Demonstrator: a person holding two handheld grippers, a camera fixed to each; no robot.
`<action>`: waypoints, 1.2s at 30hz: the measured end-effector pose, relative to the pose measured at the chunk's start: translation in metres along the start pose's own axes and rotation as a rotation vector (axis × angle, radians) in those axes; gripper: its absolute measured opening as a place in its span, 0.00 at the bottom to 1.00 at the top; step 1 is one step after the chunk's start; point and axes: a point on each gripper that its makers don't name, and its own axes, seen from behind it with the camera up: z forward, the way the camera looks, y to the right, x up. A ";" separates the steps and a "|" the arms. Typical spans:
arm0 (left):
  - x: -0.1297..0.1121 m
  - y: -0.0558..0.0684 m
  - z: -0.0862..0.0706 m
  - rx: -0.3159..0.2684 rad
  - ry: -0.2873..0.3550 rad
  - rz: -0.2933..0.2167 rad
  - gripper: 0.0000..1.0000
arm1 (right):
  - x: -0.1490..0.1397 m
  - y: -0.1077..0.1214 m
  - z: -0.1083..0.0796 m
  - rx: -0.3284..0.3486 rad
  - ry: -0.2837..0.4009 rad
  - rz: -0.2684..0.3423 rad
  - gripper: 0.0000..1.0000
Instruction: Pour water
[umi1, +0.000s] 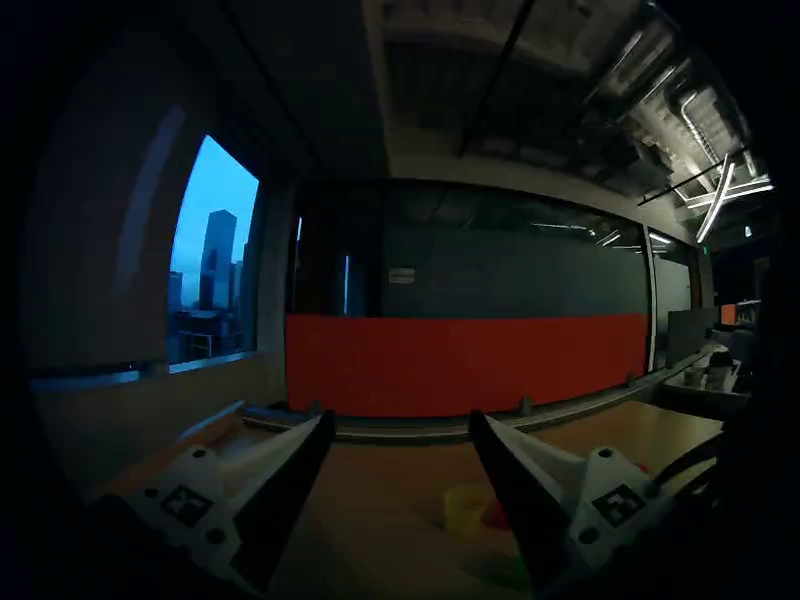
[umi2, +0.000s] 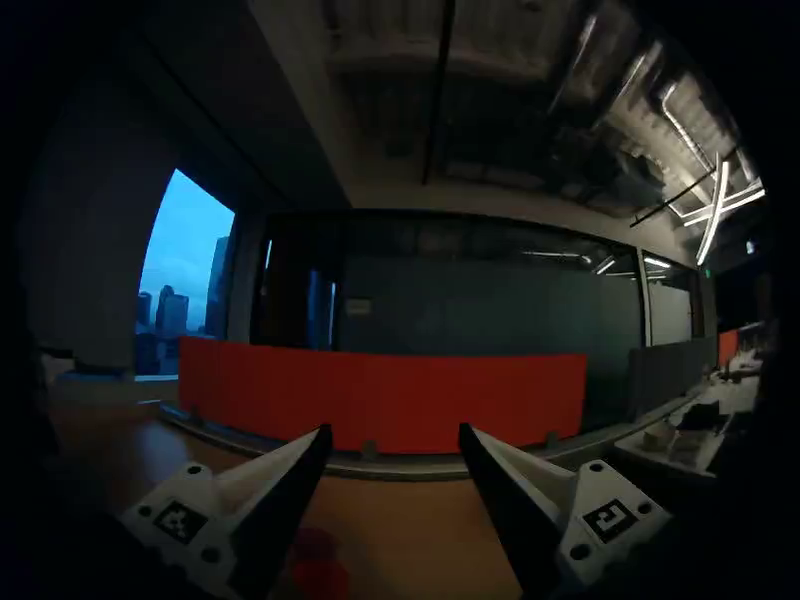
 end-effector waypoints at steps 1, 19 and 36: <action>-0.001 -0.001 0.000 0.004 0.001 -0.007 0.99 | -0.002 0.001 0.000 -0.003 -0.006 0.006 0.97; -0.043 -0.003 -0.004 0.032 -0.006 0.024 0.99 | -0.049 0.010 -0.007 -0.044 -0.056 0.034 0.97; -0.106 0.003 -0.008 0.043 -0.026 -0.021 0.99 | -0.099 0.012 -0.019 -0.072 -0.084 0.037 0.97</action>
